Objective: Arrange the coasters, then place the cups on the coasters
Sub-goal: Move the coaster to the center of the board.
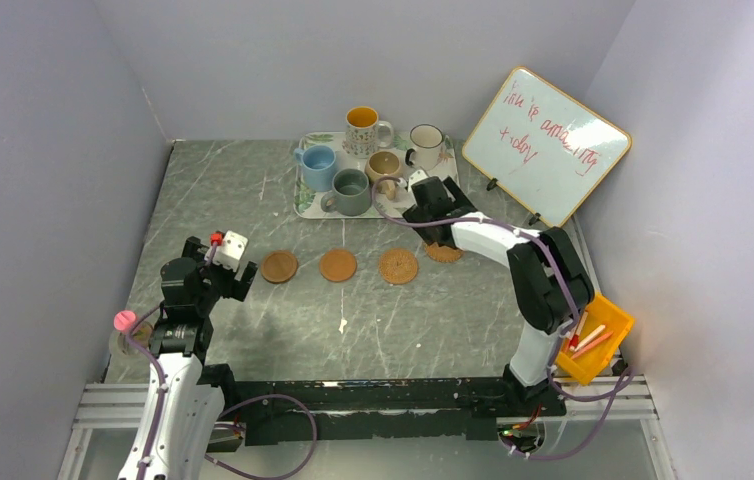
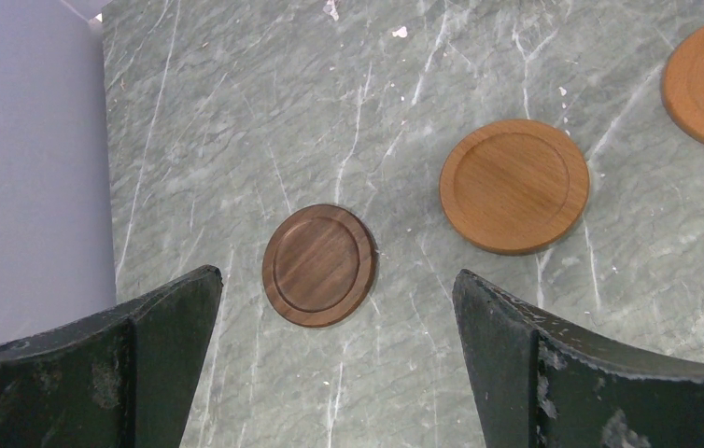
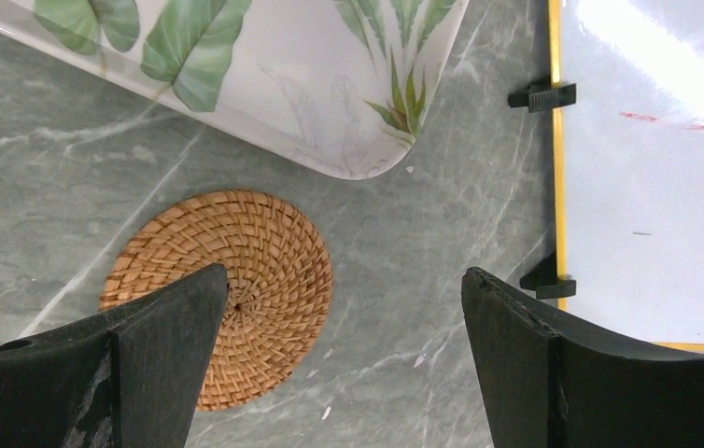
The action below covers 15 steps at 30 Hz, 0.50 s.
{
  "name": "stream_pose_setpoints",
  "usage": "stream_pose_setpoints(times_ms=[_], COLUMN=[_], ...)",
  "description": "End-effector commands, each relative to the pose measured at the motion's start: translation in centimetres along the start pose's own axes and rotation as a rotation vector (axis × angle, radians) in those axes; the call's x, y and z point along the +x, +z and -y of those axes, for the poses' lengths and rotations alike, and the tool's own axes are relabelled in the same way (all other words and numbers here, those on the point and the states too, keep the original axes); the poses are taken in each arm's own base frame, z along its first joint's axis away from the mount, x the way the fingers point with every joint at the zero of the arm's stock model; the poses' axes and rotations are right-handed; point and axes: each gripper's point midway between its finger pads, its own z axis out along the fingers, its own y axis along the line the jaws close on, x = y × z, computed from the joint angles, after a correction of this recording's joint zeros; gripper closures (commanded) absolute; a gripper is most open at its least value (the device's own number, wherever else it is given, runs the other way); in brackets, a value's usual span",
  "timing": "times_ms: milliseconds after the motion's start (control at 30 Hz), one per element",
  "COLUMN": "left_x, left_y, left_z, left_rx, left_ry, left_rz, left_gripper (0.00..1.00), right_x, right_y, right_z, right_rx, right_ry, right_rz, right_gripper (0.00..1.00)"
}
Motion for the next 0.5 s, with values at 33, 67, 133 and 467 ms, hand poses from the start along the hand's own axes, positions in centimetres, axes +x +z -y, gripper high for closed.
stream_pose_setpoints(times_ms=[33,67,133,467], left_x=[-0.7,-0.6,-0.7,-0.7], left_y=[0.0,0.0,0.0,0.0], left_z=[-0.3,-0.3,-0.3,-0.3], left_rx=[-0.016,-0.013,-0.012,-0.015], left_ry=[-0.003,-0.003,-0.001,-0.002], left_rz=[0.034,0.034,0.036,0.037], left_gripper=[0.00,0.00,0.00,0.00], right_x=[0.0,0.3,0.8,4.8], right_y=[0.7,0.9,1.2,2.3], right_z=[0.8,0.8,0.6,0.4], right_rx=[0.009,0.008,0.000,-0.020], right_ry=[0.033,0.028,0.020,0.002], right_rz=[-0.013,-0.024,-0.044,-0.152], right_gripper=[0.00,0.00,0.00,0.00])
